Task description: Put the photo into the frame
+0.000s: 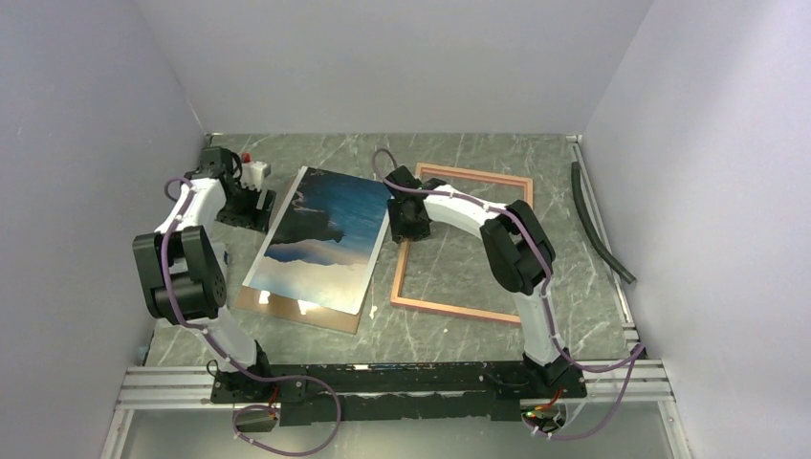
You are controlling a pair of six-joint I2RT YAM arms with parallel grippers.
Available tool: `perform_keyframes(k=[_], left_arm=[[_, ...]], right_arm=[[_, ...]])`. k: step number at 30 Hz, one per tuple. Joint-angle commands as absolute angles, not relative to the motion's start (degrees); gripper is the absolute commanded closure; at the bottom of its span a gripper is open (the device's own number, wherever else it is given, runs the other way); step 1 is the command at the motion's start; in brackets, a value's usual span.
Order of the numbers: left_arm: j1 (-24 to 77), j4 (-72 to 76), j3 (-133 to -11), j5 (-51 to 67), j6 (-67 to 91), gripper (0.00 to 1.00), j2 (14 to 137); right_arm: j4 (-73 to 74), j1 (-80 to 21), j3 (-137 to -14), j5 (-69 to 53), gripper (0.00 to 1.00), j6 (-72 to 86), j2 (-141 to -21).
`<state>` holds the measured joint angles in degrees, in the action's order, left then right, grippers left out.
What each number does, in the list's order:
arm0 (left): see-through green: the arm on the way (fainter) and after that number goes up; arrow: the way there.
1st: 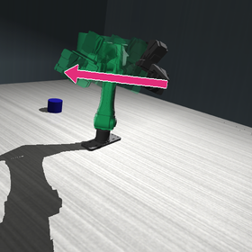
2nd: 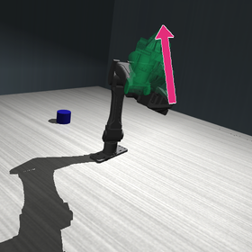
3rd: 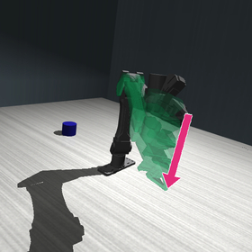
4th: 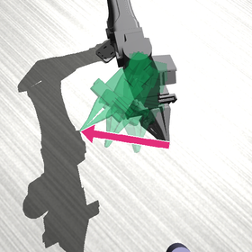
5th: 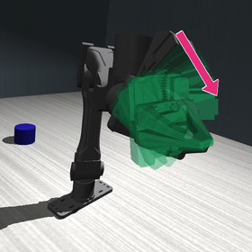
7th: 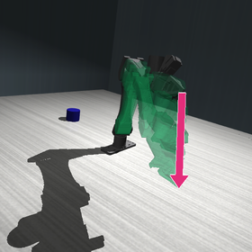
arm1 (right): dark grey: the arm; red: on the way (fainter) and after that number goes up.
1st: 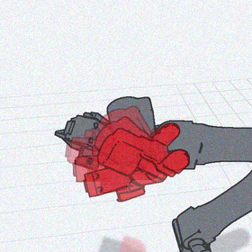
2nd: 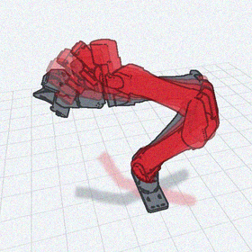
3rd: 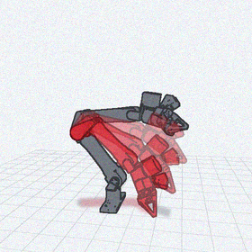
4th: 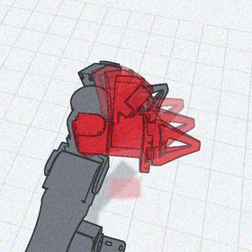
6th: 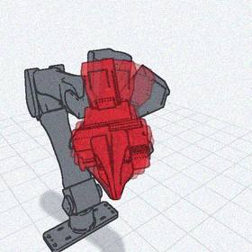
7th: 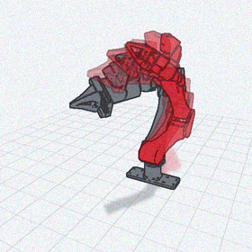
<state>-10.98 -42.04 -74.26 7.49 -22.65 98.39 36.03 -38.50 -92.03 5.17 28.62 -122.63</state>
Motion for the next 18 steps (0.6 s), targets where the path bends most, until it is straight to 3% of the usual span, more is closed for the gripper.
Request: perform_keyframes(k=[1, 5, 10, 14, 18], left_arm=[[-13.7, -40.3, -77.7, 9.9, -19.9, 0.15, 99.7], [-14.8, -40.7, -80.2, 10.2, -21.0, 0.13, 100.3], [-14.9, -37.2, -79.4, 4.9, -24.2, 0.13, 101.5], [-15.0, -33.6, -77.6, 0.2, -26.9, 0.22, 103.9], [-14.9, -32.5, -76.2, 0.2, -27.2, 0.24, 105.8]], right_arm=[[40.1, -39.8, -94.7, 5.3, 0.37, 27.6, -122.9], [42.8, -39.7, -97.7, 9.0, 0.21, 28.9, -119.3], [41.2, -41.4, -99.5, 7.6, 0.14, 32.1, -115.6], [40.5, -43.0, -101.6, 2.1, 0.12, 35.2, -117.9], [37.2, -43.1, -100.7, -4.6, 0.07, 39.2, -120.2]])
